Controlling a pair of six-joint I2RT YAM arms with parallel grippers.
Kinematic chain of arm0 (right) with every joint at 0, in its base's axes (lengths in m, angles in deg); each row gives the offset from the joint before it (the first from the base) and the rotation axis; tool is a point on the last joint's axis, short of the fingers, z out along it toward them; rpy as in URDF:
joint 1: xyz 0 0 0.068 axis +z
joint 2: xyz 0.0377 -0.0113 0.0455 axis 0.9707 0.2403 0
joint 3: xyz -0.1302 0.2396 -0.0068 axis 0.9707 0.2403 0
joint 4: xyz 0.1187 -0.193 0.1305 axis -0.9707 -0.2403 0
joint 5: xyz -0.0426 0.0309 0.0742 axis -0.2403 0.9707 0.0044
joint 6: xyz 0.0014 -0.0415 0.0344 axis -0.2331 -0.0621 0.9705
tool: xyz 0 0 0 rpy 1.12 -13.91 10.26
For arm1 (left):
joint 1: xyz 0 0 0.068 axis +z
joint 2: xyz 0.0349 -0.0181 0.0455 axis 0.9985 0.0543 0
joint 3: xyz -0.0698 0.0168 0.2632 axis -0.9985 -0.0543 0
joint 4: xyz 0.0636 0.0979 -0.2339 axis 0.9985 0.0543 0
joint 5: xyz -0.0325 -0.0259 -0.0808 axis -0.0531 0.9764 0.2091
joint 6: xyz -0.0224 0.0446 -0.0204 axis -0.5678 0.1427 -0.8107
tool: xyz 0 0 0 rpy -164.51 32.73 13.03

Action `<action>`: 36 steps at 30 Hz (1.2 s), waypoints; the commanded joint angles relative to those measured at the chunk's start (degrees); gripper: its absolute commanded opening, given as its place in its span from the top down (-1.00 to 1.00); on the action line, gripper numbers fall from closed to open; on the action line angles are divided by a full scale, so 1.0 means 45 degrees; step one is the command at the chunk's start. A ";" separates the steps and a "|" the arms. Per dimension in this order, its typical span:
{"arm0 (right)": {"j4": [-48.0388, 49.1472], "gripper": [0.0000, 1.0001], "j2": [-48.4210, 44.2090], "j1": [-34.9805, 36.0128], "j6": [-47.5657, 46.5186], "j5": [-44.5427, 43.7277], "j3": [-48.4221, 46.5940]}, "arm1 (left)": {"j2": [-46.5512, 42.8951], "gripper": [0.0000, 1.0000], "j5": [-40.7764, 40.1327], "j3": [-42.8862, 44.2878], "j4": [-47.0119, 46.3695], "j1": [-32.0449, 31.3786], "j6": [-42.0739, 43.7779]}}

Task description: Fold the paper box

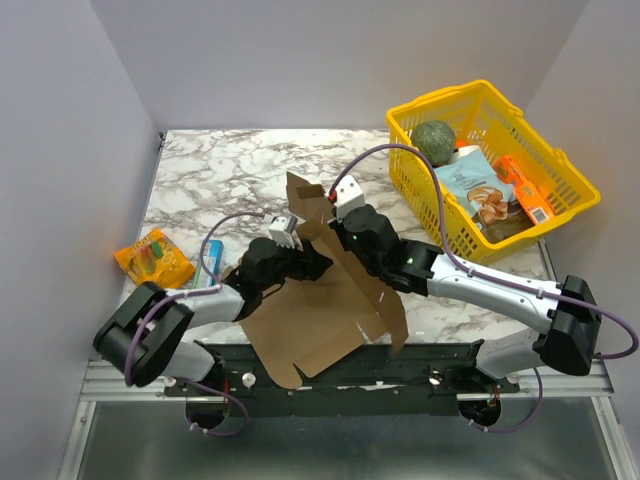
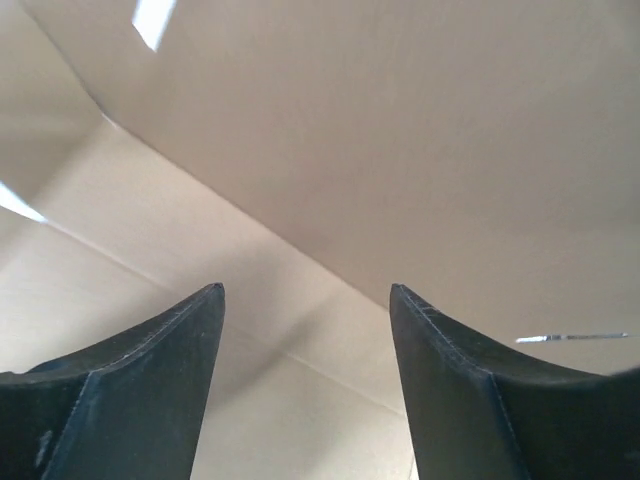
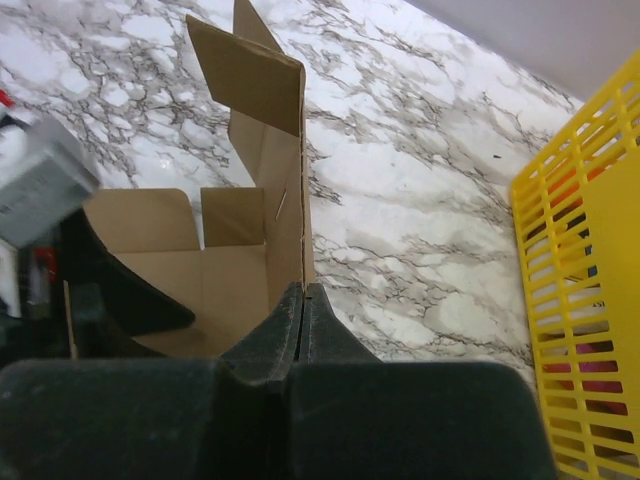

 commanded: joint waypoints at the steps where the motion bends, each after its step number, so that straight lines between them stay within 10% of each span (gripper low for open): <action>1: -0.1801 0.99 0.0170 0.0019 -0.0036 -0.0203 0.0285 | -0.1945 -0.55 -0.0513 -0.0250 0.2300 0.1236 0.1033; 15: -0.1586 0.99 0.0228 0.0019 0.0121 0.0382 0.0304 | 0.0058 -0.45 0.0756 0.1720 0.1639 0.3718 0.2808; 36: -0.1684 0.99 0.0639 0.0019 0.0199 0.0714 0.0050 | 0.3132 -0.18 0.3143 0.2602 -0.0569 0.3485 0.3182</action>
